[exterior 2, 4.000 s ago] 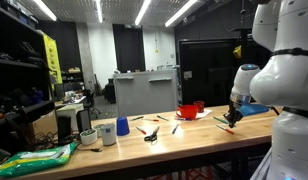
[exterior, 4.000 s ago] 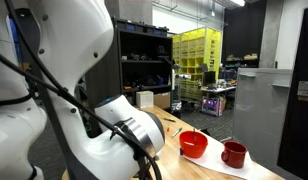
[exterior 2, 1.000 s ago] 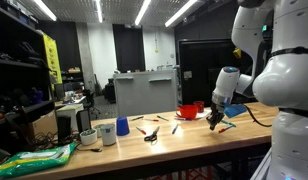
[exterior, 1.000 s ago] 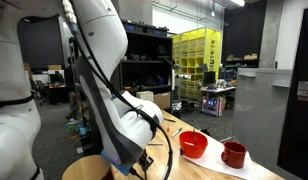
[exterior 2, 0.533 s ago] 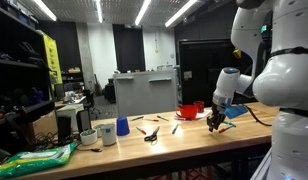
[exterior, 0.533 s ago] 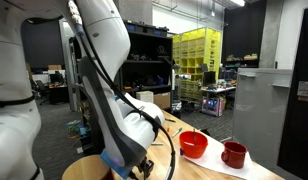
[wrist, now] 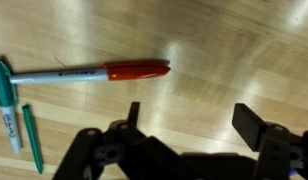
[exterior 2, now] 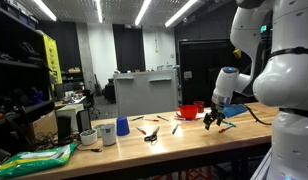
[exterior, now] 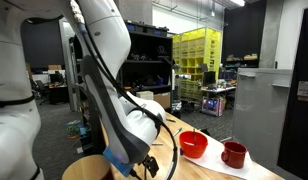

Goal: Take the red marker out of the red bowl and place it on the table top

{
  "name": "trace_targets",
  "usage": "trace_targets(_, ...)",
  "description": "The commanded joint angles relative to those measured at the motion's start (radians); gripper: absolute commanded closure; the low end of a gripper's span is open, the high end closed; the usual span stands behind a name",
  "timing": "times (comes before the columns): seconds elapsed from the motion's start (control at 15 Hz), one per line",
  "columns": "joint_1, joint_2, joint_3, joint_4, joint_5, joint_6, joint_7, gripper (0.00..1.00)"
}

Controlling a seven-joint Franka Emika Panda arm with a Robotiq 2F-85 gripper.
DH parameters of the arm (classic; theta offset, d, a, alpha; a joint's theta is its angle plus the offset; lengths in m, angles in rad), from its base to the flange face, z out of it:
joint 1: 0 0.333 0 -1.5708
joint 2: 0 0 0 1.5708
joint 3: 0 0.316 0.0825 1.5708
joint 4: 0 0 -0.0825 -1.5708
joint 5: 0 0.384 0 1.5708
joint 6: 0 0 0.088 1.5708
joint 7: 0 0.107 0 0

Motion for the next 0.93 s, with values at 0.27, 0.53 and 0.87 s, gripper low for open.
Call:
trace_targets(0.27,0.01,0.012,-0.012,0.015,-0.101,0.003,0.113,0.0)
trace_targets(0.53,0.02,0.02,-0.035,0.024,-0.16,0.016,0.169,0.0)
trace_targets(0.87,0.03,0.001,-0.05,0.032,-0.248,0.004,0.242,0.0)
